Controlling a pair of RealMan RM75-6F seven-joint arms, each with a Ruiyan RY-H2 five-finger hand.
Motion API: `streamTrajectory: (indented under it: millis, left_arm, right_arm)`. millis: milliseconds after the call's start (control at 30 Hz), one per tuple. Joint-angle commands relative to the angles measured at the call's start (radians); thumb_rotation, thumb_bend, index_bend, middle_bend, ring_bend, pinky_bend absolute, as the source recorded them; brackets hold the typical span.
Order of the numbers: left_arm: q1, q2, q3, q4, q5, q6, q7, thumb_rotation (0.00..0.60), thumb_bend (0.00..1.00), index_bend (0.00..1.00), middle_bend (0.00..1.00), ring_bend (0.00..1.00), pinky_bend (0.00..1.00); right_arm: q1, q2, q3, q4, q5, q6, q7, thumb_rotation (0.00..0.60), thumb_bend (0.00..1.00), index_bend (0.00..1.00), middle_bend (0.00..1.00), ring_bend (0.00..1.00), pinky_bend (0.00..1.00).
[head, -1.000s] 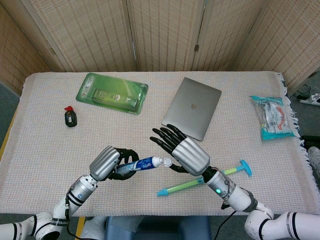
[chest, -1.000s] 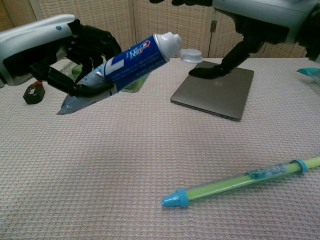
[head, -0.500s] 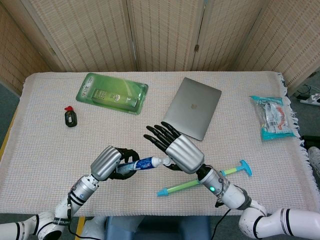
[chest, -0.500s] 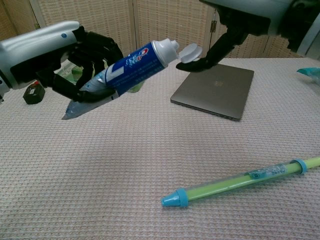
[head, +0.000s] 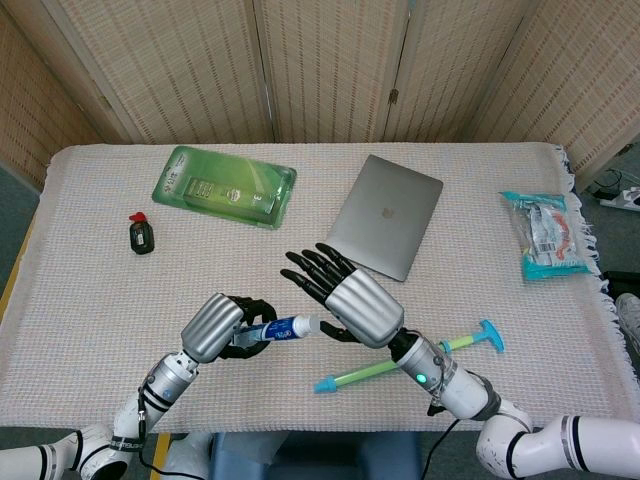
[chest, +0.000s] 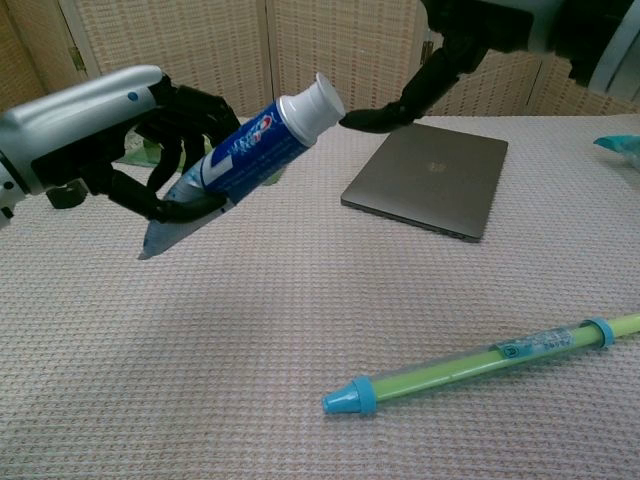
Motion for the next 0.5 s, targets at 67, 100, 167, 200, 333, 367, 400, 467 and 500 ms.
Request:
streamTrajectory:
  millis: [67,100,167,200,333,367,400,467,500]
  left_arm:
    - [0.015,-0.009,0.001,0.024,0.015,0.041,-0.059,0.600,0.72,0.84,0.87,0.77,0.74]
    - [0.018,-0.012,0.001,0.032,0.022,0.053,-0.070,0.600,0.72,0.84,0.87,0.77,0.74]
    - [0.021,-0.015,0.002,0.041,0.028,0.063,-0.082,0.600,0.72,0.84,0.87,0.77,0.74]
    - [0.021,-0.015,0.002,0.044,0.029,0.064,-0.088,0.600,0.72,0.84,0.87,0.77,0.74]
    - [0.021,-0.019,0.002,0.046,0.031,0.067,-0.089,0.600,0.72,0.84,0.87,0.77,0.74]
    - [0.021,-0.019,0.002,0.045,0.031,0.067,-0.086,0.600,0.72,0.84,0.87,0.77,0.74]
    - [0.020,-0.019,0.002,0.042,0.032,0.066,-0.081,0.600,0.72,0.84,0.87,0.77,0.74]
    - [0.020,-0.018,0.002,0.038,0.032,0.065,-0.075,0.600,0.72,0.84,0.87,0.77,0.74]
    - [0.019,-0.018,0.002,0.036,0.032,0.064,-0.072,0.600,0.72,0.84,0.87,0.77,0.74]
  right_arm:
    - [-0.005,0.062,-0.016,-0.041,-0.010,-0.017,0.071,0.600,0.34,0.00,0.00,0.00,0.00]
    - [-0.007,0.075,-0.024,-0.047,-0.016,-0.021,0.087,0.600,0.34,0.00,0.00,0.00,0.00]
    - [-0.007,0.092,-0.036,-0.057,-0.026,-0.033,0.114,0.581,0.34,0.00,0.00,0.00,0.00]
    - [-0.006,0.096,-0.042,-0.059,-0.033,-0.036,0.131,0.545,0.34,0.00,0.00,0.00,0.00]
    - [0.002,0.087,-0.051,-0.050,-0.047,-0.040,0.177,0.379,0.34,0.00,0.00,0.00,0.00]
    - [0.004,0.083,-0.051,-0.047,-0.049,-0.040,0.187,0.358,0.34,0.00,0.00,0.00,0.00]
    - [0.007,0.076,-0.051,-0.043,-0.053,-0.039,0.201,0.340,0.34,0.00,0.00,0.00,0.00]
    - [0.013,0.066,-0.051,-0.036,-0.058,-0.038,0.217,0.328,0.34,0.00,0.00,0.00,0.00]
    - [0.016,0.061,-0.050,-0.033,-0.059,-0.038,0.224,0.320,0.33,0.00,0.00,0.00,0.00]
